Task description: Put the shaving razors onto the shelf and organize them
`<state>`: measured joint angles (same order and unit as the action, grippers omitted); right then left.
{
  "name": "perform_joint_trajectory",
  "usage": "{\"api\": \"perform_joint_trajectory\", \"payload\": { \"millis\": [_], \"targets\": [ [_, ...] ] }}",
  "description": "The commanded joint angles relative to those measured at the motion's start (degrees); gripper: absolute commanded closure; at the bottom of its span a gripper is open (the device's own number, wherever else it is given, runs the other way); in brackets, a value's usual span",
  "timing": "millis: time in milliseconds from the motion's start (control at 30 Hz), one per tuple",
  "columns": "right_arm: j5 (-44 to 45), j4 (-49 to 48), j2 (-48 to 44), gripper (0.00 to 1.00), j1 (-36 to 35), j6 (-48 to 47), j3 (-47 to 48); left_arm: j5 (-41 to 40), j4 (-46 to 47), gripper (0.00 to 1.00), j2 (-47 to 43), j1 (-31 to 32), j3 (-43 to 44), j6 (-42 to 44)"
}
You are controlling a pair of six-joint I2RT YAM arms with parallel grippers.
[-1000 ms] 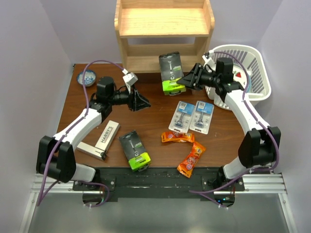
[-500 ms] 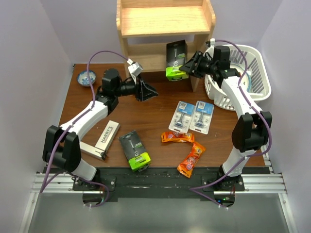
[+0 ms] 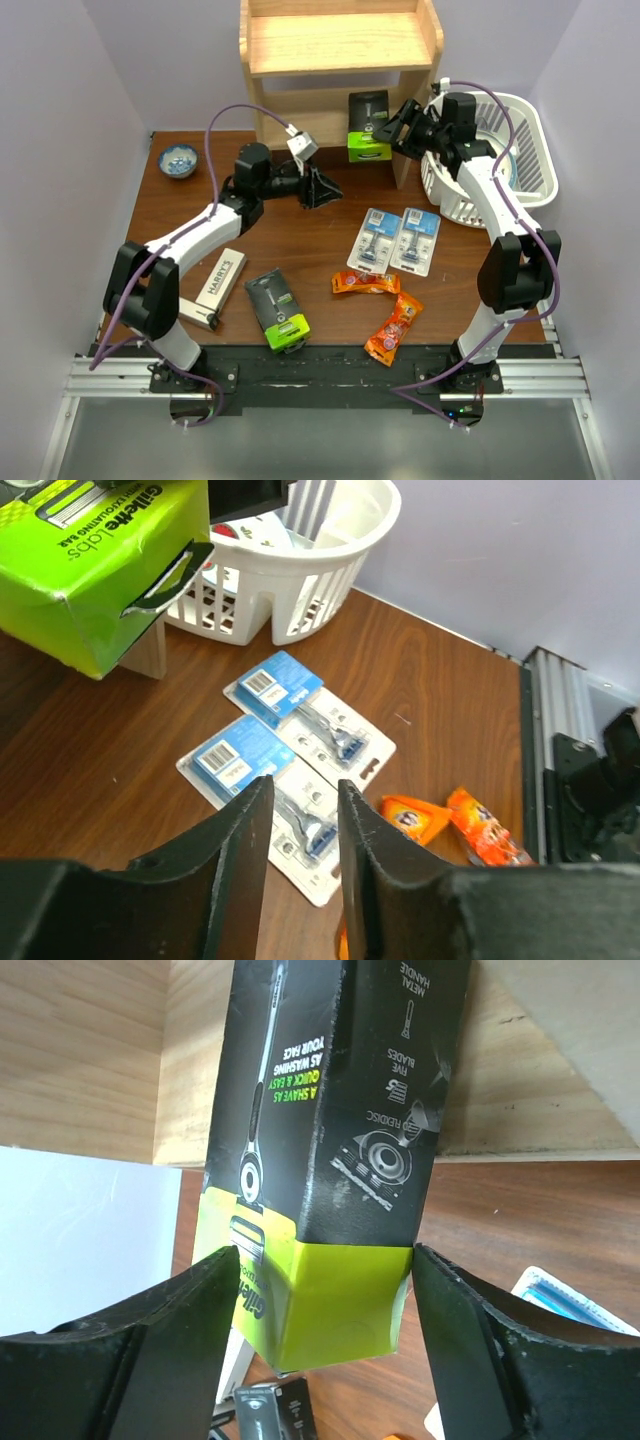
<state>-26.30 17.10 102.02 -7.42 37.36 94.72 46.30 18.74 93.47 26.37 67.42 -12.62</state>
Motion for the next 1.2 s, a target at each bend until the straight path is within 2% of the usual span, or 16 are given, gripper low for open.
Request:
{"api": "perform_joint_trajectory", "payload": {
  "millis": [0, 233, 300, 333, 433, 667, 767, 933, 967, 1000, 1067, 1100, 1133, 1167],
  "targets": [
    [0.2, -3.3, -1.2, 0.25, 0.0, 1.3, 2.2, -8.7, 4.4, 0.66, 2.6, 2.8, 4.2, 5.5],
    [0.0, -3.7, -1.8, 0.25, 0.0, 1.4, 1.3, -18.3, 8.1, 0.67, 11.4, 5.3, 13.7, 8.0],
    [-0.2, -3.8, -2.3, 0.25, 0.3, 1.7, 0.6, -20.1, 8.6, 0.71, 14.5, 5.4, 16.9, 7.3],
    [-0.4, -4.1, -2.5, 0.25, 0.5, 1.7, 0.3, -20.3, 9.5, 0.76, 15.5, 5.4, 17.9, 6.1],
    [-0.3, -4.0, -3.1, 0.25, 0.7, 1.7, -0.8, -20.4, 11.3, 0.81, 19.7, 6.1, 21.8, 5.0],
    [0.2, -0.8, -8.1, 0.23, 2.8, 0.4, -4.4, -25.1, 12.5, 0.82, 27.7, 7.8, 29.7, 5.9],
    [-0.3, -0.1, -12.4, 0.22, 3.0, -0.9, -8.0, -27.9, 13.3, 0.82, 28.9, 8.3, 30.5, 6.7],
    [-2.1, 1.1, -18.8, 0.25, 2.9, -7.4, -12.9, -24.0, 13.4, 0.75, 29.3, 8.4, 32.1, 7.6],
    [-3.0, 1.1, -19.1, 0.3, 3.0, -9.0, -13.3, -22.2, 12.8, 0.75, 27.0, 8.3, 30.6, 7.6],
    [-3.7, 1.2, -19.6, 0.41, 2.9, -12.6, -14.0, -21.4, 13.2, 0.8, 25.3, 8.1, 28.8, 7.5],
    [-4.2, 1.1, -20.1, 0.58, 2.9, -15.9, -14.6, -20.6, 15.3, 0.94, 19.0, 6.8, 21.1, 6.0],
    [-4.1, 0.9, -19.9, 0.8, 2.9, -17.5, -15.2, -20.9, 17.0, 1.0, 17.0, 6.2, 18.7, 5.9],
    [-3.2, 0.8, -19.7, 1.0, 2.9, -17.8, -15.4, -21.2, 17.4, 1.0, 15.3, 5.4, 16.6, 6.6],
    [-2.6, 1.2, -18.7, 1.0, 2.9, -17.8, -15.3, -20.7, 17.5, 1.0, 12.7, 4.8, 13.6, 7.3]
  ]
}}
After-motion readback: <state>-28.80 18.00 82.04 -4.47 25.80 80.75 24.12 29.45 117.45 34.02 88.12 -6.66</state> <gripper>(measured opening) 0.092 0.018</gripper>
